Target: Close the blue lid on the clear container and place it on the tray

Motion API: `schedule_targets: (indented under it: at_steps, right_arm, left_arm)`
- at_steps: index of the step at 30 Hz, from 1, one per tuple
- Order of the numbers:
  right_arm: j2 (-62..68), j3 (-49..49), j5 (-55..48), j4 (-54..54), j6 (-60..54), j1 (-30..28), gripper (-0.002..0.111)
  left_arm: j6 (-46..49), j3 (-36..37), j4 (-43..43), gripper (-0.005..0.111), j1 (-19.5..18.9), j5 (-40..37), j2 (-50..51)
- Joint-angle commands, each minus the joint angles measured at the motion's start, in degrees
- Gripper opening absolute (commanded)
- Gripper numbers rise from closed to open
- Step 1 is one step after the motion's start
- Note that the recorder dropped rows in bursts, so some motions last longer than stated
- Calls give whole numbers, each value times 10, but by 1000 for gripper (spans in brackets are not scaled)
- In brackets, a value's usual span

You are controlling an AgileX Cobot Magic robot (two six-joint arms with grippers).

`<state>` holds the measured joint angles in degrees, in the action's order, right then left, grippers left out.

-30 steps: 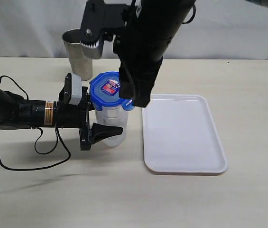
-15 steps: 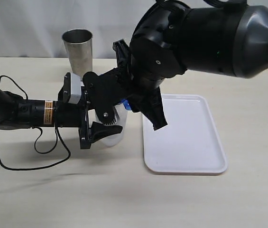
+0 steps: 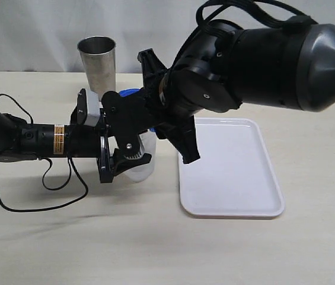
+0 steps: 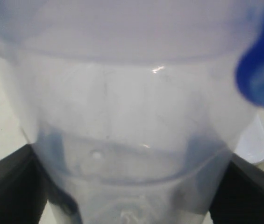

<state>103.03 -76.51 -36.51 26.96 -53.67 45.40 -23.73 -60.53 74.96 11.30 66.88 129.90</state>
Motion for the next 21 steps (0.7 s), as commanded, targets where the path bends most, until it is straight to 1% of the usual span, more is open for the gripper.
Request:
schedule_targets:
  at_steps: [1, 8, 12, 14, 15, 17, 21]
  right_arm:
    - [29, 14, 19, -21, 29, 0, 32]
    - [39, 22, 38, -21, 49, 0, 28]
    - [36, 27, 50, -21, 65, 0, 28]
    - [27, 27, 48, -21, 84, 0, 31]
    - [19, 27, 43, -21, 105, 0, 38]
    - [2, 27, 35, -38, 125, -1, 47]
    - [-24, 26, 33, -112, 147, -8, 52]
  left_arm:
    - [14, -1, 24, 0, 4, 31, -6]
    - [13, -1, 24, 0, 4, 31, -6]
    - [13, -1, 24, 0, 4, 31, -6]
    - [14, -1, 24, 0, 4, 31, -6]
    - [14, -1, 24, 0, 4, 31, -6]
    - [14, -1, 24, 0, 4, 31, -6]
    - [14, -1, 24, 0, 4, 31, -6]
